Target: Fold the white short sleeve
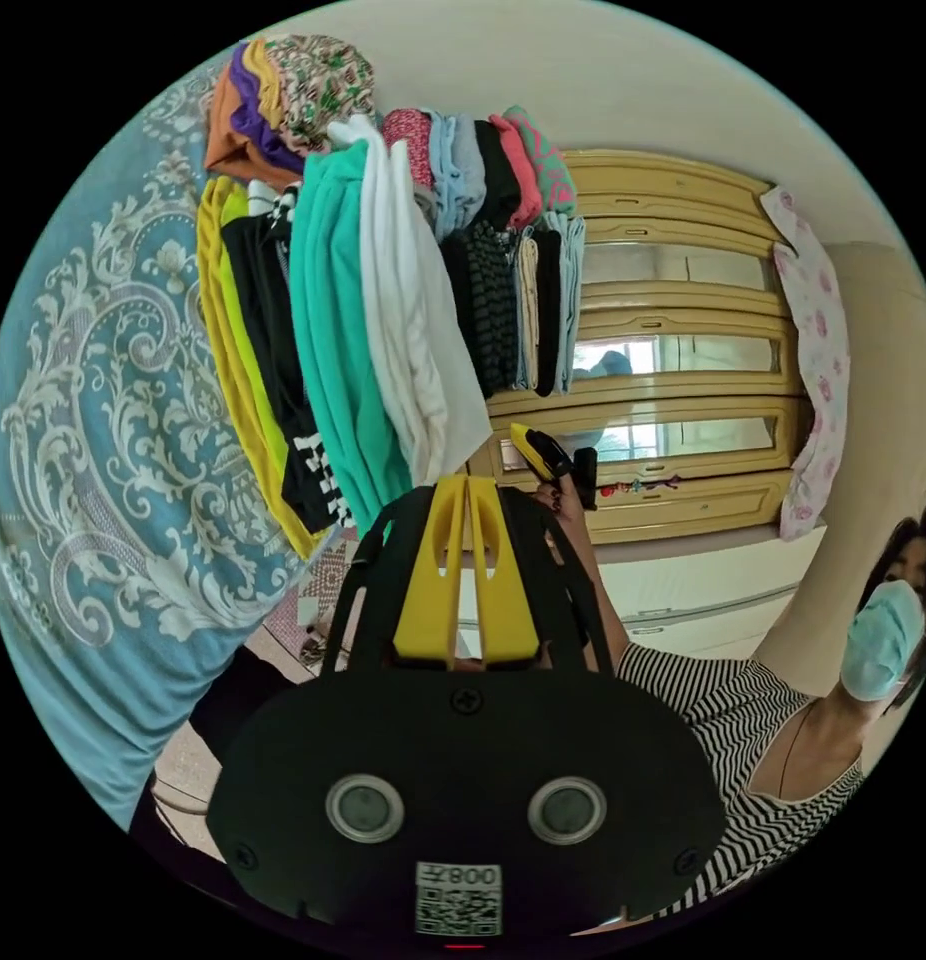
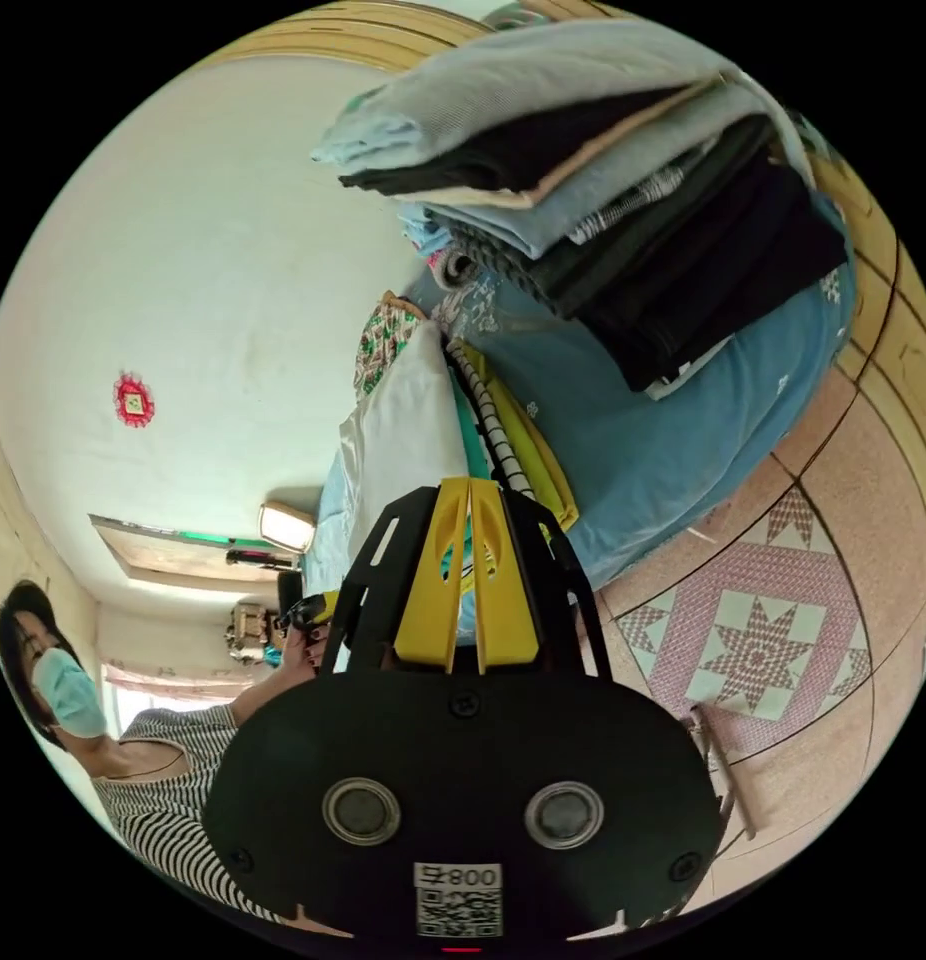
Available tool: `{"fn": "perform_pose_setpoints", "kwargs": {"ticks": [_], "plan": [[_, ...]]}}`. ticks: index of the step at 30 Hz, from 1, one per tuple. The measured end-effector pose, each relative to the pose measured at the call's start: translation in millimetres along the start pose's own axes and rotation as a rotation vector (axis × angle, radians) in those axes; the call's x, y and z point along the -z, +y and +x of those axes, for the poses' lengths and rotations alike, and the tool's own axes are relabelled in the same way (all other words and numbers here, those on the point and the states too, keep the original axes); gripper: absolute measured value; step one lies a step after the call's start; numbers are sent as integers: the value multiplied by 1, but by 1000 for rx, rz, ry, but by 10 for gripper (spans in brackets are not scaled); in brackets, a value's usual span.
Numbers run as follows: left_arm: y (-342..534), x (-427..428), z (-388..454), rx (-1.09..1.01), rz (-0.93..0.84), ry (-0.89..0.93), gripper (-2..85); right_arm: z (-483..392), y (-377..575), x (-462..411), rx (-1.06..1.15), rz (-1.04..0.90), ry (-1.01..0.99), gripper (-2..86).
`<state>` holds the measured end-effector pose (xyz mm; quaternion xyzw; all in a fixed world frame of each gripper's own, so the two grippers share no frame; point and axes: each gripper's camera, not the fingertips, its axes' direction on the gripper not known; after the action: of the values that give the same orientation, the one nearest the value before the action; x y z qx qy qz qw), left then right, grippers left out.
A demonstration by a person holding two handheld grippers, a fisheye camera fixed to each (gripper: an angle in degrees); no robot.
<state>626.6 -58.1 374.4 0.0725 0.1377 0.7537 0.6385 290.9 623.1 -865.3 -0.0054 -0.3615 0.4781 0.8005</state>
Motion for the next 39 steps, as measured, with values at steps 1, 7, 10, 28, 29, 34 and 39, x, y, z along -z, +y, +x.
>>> {"fn": "perform_pose_setpoints", "kwargs": {"ticks": [1,7,10,28,29,34,39], "plan": [[-3,-3,-1,-29,-9,-25,4,-16,2,2,38,30,26,1],[10,-51,-31,-117,-171,-302,2,-87,8,-65,253,-48,147,0],[29,-57,-52,-101,-169,-299,1,-71,5,-116,239,-144,367,0],[117,29,-55,-301,-117,-319,1,-90,43,-180,312,48,409,1],[120,36,-54,-313,-113,-334,1,-99,47,-185,337,68,409,1],[124,44,-59,-291,-116,-361,1,-141,62,-235,489,39,338,1],[139,51,-62,-290,-155,-478,1,-135,68,-334,515,-164,373,1]]}}
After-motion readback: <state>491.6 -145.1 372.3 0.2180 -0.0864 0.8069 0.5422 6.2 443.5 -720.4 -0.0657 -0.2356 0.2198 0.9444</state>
